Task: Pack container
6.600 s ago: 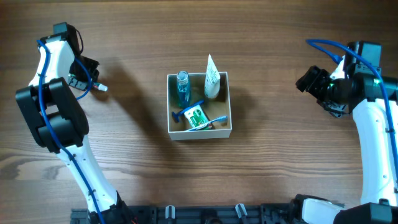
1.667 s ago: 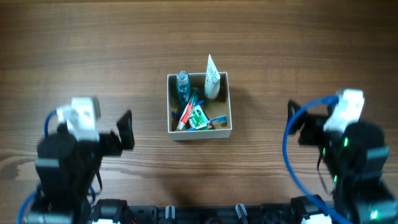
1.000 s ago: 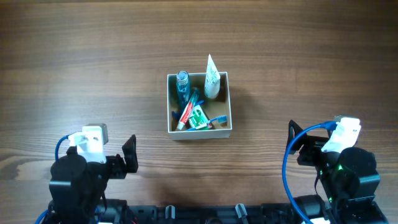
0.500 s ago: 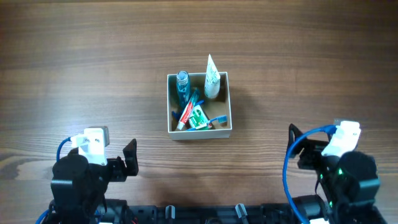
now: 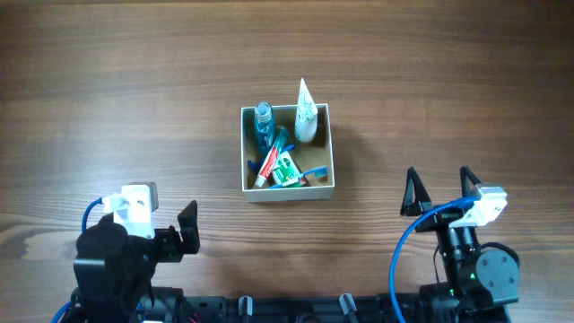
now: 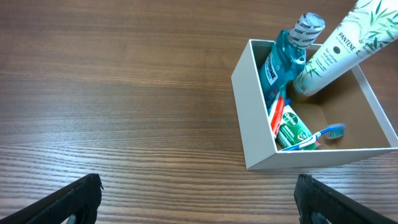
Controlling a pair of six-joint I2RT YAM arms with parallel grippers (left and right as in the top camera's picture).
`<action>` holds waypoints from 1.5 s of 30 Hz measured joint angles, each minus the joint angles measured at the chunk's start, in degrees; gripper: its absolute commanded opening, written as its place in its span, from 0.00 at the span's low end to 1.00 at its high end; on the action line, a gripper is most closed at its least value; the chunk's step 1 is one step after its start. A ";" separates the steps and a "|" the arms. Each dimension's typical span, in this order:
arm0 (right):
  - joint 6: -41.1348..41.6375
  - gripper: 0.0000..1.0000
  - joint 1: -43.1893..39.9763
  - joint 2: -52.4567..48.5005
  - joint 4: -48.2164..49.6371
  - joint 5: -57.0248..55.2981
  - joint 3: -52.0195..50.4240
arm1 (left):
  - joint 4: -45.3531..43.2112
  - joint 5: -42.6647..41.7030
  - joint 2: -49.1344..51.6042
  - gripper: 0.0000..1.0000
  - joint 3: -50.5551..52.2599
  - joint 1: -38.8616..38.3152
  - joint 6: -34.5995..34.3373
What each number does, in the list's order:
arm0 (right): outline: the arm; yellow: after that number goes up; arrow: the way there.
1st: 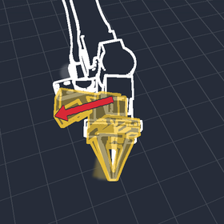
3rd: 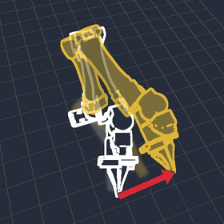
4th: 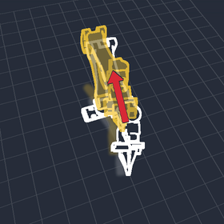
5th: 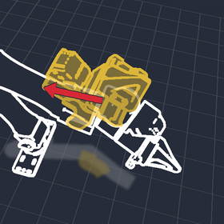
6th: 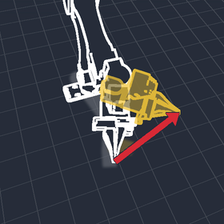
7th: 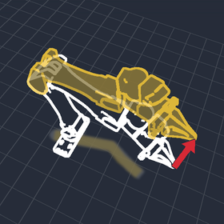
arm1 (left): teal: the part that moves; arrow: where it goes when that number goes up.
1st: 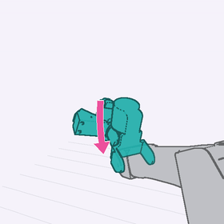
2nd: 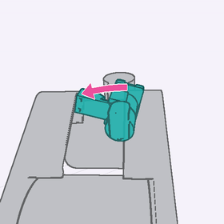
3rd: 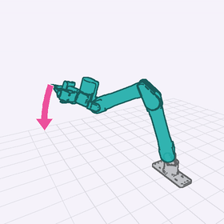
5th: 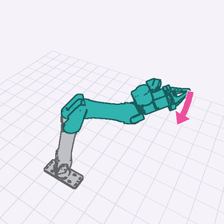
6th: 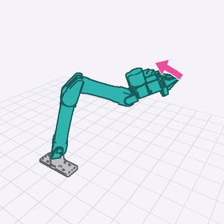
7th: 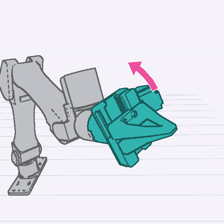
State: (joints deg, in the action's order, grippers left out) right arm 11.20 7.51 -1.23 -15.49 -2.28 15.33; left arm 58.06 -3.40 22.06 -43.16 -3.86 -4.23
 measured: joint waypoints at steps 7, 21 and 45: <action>-8.44 1.00 0.00 0.31 17.09 0.37 -6.86 | 0.00 -0.02 0.00 1.00 0.00 0.00 0.00; -12.63 1.00 -0.07 0.37 15.69 0.55 -14.97 | 0.02 -0.15 -0.02 1.00 0.00 0.00 0.00; -12.66 1.00 -0.07 0.37 15.69 0.55 -14.97 | 0.02 -0.17 -0.02 1.00 0.00 0.00 0.00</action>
State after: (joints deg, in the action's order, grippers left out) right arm -1.45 7.44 -0.86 0.21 -1.74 0.36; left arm 58.08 -3.57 22.04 -43.16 -3.86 -4.23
